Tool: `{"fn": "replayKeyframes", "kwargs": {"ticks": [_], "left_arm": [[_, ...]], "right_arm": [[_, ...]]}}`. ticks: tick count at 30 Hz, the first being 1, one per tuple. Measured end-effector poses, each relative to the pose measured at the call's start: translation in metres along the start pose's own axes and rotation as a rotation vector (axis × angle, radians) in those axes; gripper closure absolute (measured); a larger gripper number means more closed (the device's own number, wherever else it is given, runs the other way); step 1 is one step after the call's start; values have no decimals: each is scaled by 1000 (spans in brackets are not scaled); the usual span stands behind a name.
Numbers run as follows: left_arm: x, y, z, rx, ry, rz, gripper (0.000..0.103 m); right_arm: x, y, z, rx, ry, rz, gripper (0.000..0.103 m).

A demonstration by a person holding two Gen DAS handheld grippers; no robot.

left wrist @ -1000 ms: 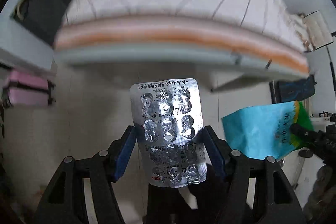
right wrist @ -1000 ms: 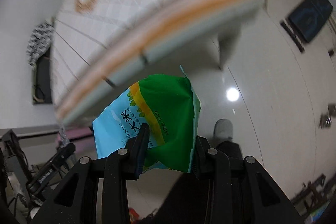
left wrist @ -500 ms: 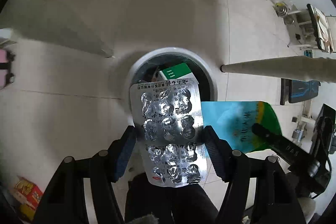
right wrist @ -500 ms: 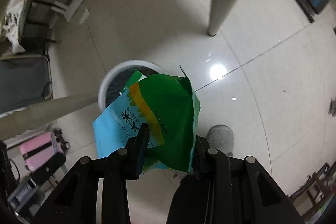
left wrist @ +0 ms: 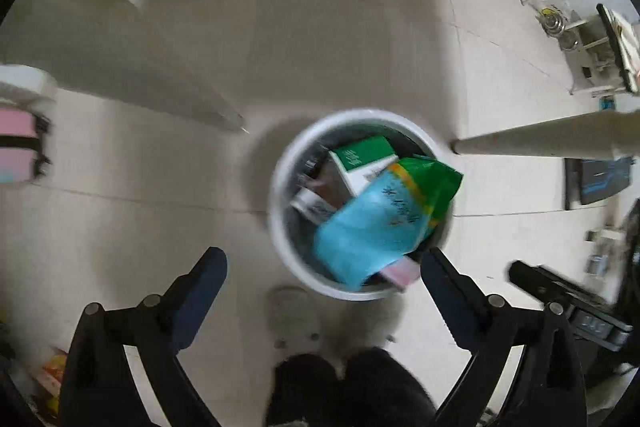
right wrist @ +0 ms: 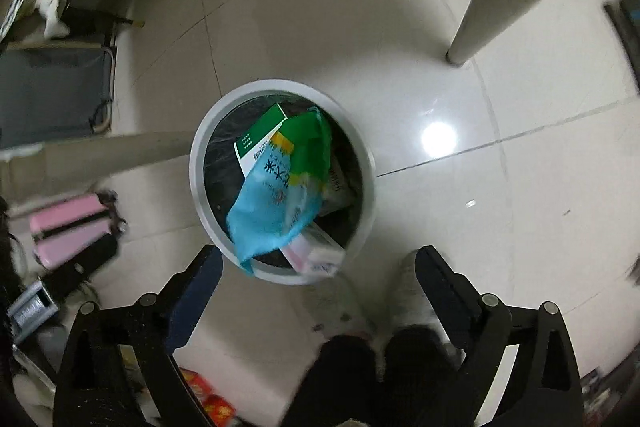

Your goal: Collect trash

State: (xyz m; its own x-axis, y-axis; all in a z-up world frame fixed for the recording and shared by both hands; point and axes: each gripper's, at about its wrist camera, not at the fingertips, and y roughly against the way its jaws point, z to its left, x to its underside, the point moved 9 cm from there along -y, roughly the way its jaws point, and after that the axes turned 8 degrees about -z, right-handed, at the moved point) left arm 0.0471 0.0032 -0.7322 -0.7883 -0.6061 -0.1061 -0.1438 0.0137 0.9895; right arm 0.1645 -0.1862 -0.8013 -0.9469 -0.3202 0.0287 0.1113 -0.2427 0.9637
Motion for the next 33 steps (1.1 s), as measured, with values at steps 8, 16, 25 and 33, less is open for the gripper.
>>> {"fn": "replayKeyframes", "kwargs": {"ticks": [8,16,25,33], "left_arm": [[31,113,1,-76,-17,-73,4],[63,235,-15,-52,-75,-92,4],[76,370,-42,17,-103,-191,4],[67,472,-48,122,-86,-327,4]], "right_arm": [[23,110,33,144,219,-107,0],[54,257,70,171,265,-149,0],[98,418,108,118,281,-198,0],[117,541,137,26,290,-276,0]]}}
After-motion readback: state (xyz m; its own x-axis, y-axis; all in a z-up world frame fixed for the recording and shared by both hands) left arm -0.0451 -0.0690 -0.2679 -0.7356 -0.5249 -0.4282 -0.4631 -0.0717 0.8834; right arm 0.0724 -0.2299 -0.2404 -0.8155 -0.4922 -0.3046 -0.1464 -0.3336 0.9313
